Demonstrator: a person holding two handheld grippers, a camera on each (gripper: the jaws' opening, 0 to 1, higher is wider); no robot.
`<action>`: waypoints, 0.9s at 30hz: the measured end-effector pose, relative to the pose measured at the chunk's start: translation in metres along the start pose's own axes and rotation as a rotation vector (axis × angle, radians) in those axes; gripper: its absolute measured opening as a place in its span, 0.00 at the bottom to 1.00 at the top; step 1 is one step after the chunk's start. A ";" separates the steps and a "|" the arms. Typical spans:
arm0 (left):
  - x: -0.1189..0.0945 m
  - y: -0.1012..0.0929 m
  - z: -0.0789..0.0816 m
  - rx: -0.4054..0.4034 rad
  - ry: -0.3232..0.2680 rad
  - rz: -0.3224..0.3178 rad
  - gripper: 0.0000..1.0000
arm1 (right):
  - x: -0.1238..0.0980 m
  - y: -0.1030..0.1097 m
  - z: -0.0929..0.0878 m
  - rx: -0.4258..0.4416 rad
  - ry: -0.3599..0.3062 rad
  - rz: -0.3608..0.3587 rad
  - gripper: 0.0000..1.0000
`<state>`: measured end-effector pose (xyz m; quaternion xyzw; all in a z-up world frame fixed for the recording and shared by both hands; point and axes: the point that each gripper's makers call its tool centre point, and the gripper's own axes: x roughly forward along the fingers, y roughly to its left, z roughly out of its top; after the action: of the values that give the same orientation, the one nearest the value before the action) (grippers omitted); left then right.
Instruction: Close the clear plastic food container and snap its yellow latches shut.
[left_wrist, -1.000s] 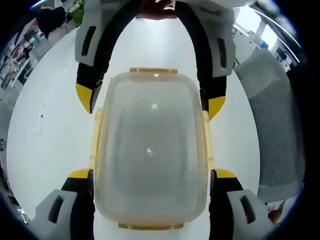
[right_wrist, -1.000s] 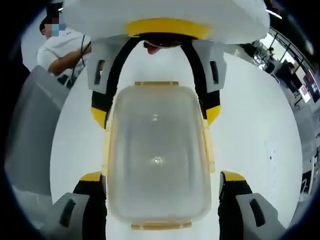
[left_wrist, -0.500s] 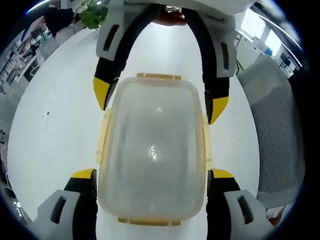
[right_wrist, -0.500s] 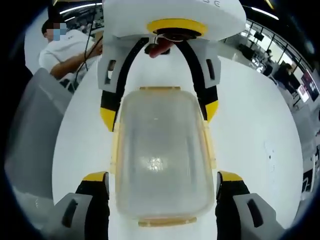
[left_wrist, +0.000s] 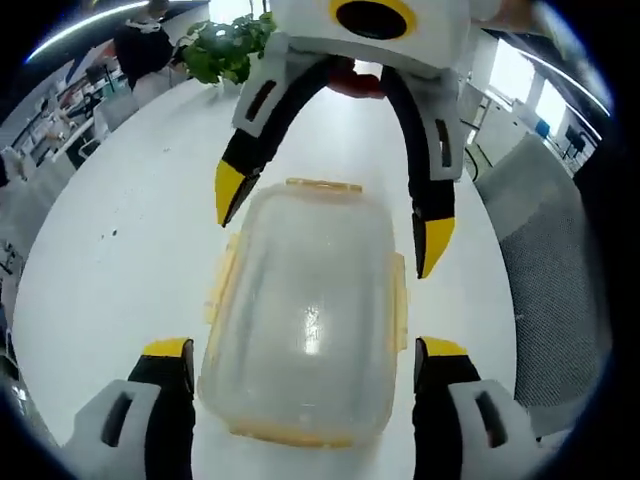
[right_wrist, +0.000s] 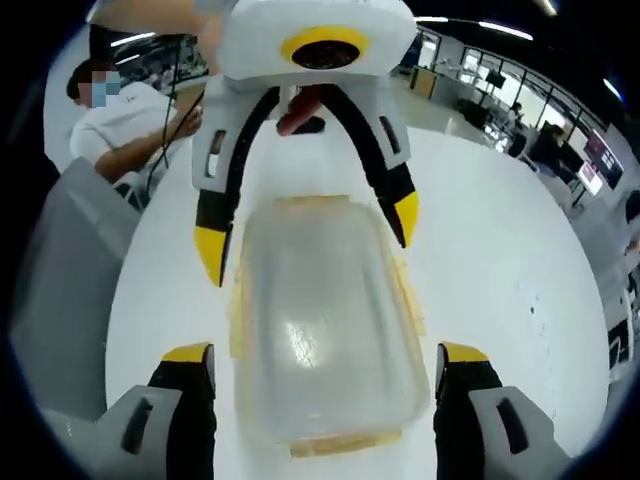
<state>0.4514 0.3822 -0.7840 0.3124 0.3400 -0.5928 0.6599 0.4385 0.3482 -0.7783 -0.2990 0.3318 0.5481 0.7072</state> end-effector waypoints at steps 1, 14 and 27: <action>-0.001 -0.001 0.000 -0.001 -0.013 0.002 0.99 | 0.000 0.001 0.001 0.014 -0.017 -0.002 0.95; -0.007 -0.011 -0.002 -0.096 -0.153 0.068 0.98 | -0.012 0.001 0.000 0.180 -0.201 -0.117 0.99; -0.017 -0.005 0.006 -0.180 -0.329 0.182 0.94 | -0.024 -0.004 0.005 0.254 -0.338 -0.280 0.96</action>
<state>0.4462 0.3865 -0.7663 0.1808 0.2495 -0.5409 0.7826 0.4386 0.3375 -0.7557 -0.1551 0.2305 0.4410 0.8534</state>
